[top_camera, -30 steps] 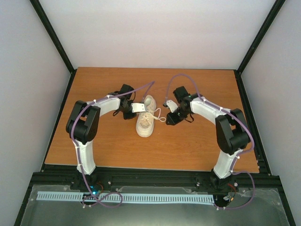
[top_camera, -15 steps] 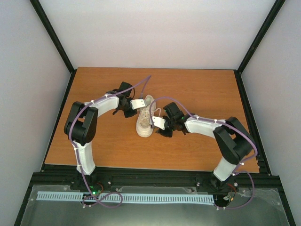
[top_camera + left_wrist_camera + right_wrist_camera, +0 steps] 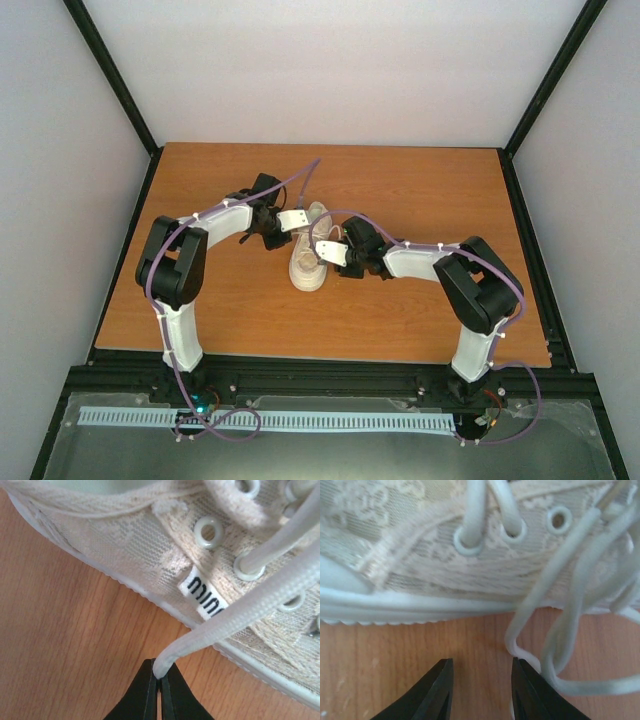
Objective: Tie the shoes
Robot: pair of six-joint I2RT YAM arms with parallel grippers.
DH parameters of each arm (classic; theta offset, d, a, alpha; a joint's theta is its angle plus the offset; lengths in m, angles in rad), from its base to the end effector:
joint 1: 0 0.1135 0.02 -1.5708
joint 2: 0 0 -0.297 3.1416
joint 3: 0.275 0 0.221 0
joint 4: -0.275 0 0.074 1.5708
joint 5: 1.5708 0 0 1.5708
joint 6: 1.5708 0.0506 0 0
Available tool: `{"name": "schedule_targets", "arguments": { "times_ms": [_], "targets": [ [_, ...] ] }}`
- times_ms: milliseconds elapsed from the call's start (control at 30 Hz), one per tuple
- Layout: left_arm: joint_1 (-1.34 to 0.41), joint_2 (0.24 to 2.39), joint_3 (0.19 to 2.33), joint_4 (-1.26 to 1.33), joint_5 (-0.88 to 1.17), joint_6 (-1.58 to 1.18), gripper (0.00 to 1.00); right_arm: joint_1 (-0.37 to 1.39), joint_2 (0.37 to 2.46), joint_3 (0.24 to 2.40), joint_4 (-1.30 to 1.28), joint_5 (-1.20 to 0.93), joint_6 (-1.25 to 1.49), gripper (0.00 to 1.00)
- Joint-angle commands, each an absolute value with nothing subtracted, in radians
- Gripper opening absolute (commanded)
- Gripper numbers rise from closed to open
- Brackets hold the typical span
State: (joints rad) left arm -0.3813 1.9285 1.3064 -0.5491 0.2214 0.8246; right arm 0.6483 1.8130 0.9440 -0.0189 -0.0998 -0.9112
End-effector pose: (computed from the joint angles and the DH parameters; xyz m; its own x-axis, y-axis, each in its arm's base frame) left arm 0.3484 -0.1517 0.2029 -0.2556 0.8743 -0.4127 0.9281 0.3414 0.1483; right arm 0.2782 0.2171 0.1817 0.1355 -0.8838 -0.4478 -0.8875 0.0926 -0.4513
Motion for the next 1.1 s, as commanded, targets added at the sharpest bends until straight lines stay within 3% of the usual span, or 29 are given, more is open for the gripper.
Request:
{"name": "schedule_targets", "arguments": {
  "times_ms": [0,767,1067],
  "targets": [
    [-0.379,1.888,1.346,-0.569,0.247,0.822,0.01,0.626,1.804,0.921,0.043,-0.067,-0.919,0.34],
    [-0.379,1.902,1.374,-0.591,0.271,0.812,0.01,0.633,1.900,1.009,0.101,-0.197,-0.925,0.34],
    [-0.378,1.892,1.373,-0.602,0.273,0.808,0.01,0.635,1.871,1.011,0.076,-0.182,-0.893,0.07]
  ]
}}
